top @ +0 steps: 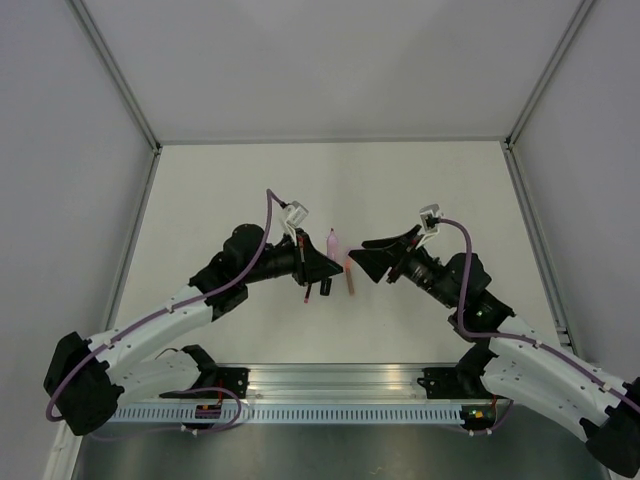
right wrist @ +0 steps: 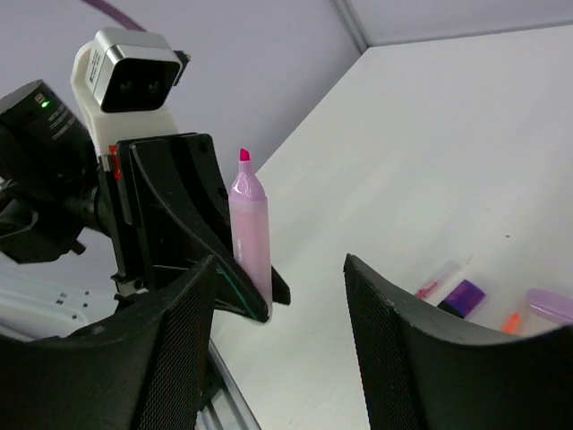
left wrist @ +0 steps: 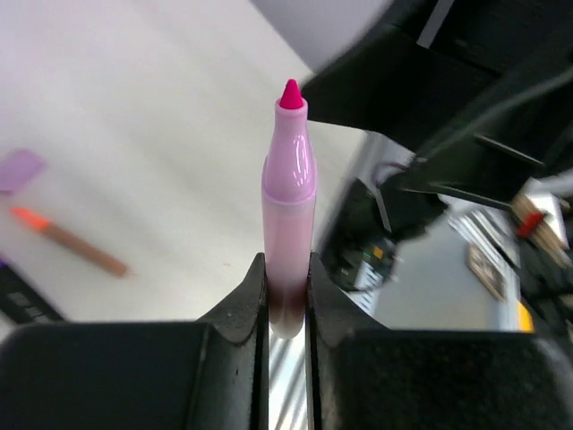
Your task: Insert the pens into the pen caps
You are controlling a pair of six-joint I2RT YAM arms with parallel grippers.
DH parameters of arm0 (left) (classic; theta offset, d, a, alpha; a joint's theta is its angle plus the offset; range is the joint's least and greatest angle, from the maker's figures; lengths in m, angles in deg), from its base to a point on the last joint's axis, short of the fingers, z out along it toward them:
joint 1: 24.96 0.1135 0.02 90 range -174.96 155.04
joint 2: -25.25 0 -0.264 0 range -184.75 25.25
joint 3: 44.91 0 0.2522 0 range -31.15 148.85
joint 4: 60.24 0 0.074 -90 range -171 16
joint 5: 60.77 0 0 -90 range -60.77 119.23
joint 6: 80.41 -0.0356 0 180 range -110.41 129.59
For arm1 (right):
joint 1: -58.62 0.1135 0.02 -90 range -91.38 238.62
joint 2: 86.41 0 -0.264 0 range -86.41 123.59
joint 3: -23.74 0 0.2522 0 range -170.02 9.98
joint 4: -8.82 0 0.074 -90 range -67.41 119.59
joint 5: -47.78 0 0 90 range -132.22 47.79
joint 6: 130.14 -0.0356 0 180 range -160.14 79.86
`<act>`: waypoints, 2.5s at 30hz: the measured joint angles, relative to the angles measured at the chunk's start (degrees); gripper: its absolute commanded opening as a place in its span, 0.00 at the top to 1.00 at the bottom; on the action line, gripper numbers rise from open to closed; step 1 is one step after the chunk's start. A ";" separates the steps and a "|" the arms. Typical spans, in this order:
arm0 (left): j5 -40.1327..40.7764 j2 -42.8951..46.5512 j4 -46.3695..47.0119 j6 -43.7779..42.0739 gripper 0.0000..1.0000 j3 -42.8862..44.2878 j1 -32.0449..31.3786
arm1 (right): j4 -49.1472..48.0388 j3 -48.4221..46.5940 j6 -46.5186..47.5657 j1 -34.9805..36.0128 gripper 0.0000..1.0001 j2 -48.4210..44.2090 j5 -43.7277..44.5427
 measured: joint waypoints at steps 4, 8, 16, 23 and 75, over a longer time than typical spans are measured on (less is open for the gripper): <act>13.70 1.33 -6.47 -3.17 0.98 1.66 0.00 | 9.35 -3.41 -3.15 0.11 0.37 -1.20 11.39; 25.53 4.35 -8.81 -4.52 0.98 -0.57 0.09 | 19.80 -8.61 -11.74 -0.02 0.37 3.02 26.56; 39.36 13.05 -5.46 -7.34 0.98 -13.29 0.15 | 46.10 -24.46 -33.00 -0.50 0.34 24.87 42.01; 39.78 14.36 -2.19 -10.91 0.98 -13.92 0.15 | 59.28 -35.36 -48.74 -1.44 0.29 40.70 39.85; 23.52 21.40 5.49 -18.05 0.98 -17.44 0.22 | 73.59 -57.96 -59.56 -9.16 0.47 74.14 21.81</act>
